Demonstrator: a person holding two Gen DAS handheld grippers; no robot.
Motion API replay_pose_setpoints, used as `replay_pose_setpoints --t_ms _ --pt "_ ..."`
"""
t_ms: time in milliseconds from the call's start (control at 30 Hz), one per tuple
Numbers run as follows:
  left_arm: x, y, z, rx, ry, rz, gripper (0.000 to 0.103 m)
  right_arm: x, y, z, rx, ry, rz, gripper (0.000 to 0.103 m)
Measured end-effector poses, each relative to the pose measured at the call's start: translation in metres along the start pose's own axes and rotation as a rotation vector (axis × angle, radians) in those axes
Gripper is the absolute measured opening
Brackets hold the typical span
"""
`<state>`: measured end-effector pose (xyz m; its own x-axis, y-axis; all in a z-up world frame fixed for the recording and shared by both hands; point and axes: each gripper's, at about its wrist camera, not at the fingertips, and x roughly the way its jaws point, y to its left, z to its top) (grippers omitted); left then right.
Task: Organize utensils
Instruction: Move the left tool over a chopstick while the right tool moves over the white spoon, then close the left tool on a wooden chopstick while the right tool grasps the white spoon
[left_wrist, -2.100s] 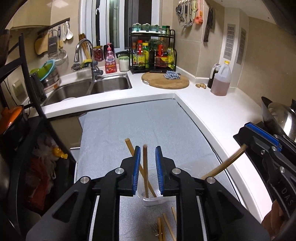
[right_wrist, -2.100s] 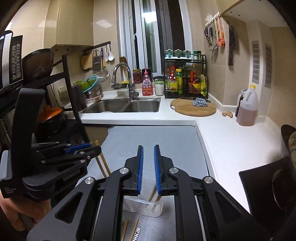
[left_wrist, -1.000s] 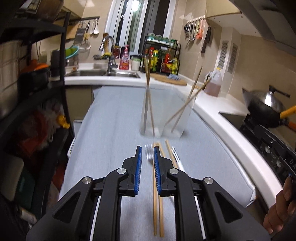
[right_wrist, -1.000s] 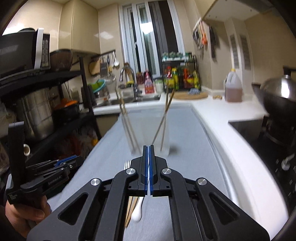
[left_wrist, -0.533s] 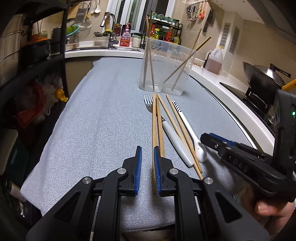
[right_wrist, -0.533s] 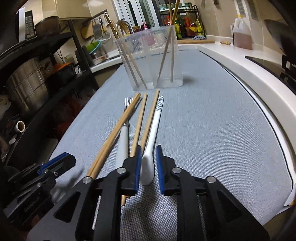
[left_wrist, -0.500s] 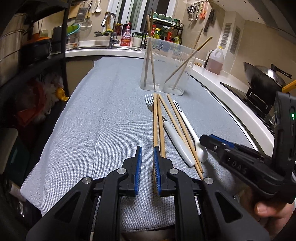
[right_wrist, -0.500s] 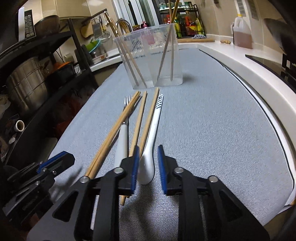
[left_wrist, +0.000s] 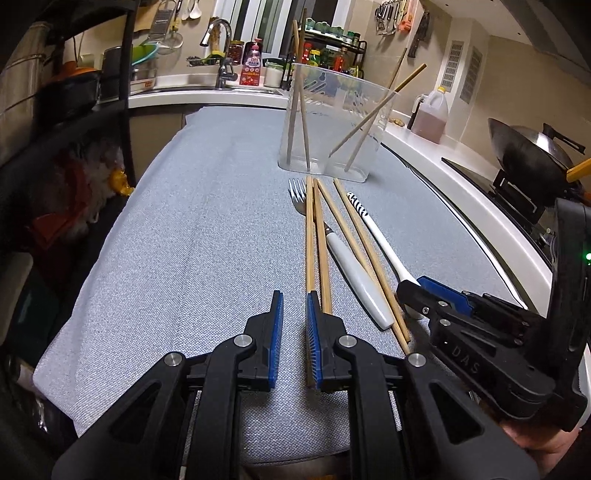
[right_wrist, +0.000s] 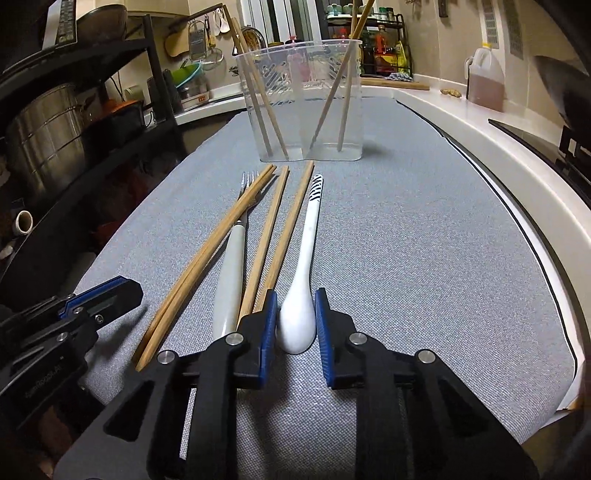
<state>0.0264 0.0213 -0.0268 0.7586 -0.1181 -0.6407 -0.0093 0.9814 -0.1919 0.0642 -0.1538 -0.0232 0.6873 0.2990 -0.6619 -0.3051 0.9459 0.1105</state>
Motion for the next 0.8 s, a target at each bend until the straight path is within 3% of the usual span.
replay_pose_setpoints --t_ms 133,233,600,733,800 --pt "0.004 -0.004 -0.001 0.013 0.004 0.004 0.015 -0.004 -0.005 -0.001 -0.007 -0.009 -0.018 0.021" --pt "0.006 -0.007 -0.002 0.019 0.005 0.016 0.023 -0.006 -0.01 -0.002 -0.01 -0.015 -0.03 0.021" --pt "0.015 -0.026 -0.003 0.121 -0.008 0.073 0.023 -0.015 -0.046 -0.003 0.009 -0.038 -0.108 0.021" --pt "0.018 -0.033 -0.006 0.171 0.004 0.09 0.01 -0.013 -0.052 -0.004 0.018 -0.028 -0.109 0.023" --pt "0.016 -0.032 -0.005 0.169 -0.001 0.091 0.009 -0.014 -0.051 -0.004 0.012 -0.029 -0.116 0.023"
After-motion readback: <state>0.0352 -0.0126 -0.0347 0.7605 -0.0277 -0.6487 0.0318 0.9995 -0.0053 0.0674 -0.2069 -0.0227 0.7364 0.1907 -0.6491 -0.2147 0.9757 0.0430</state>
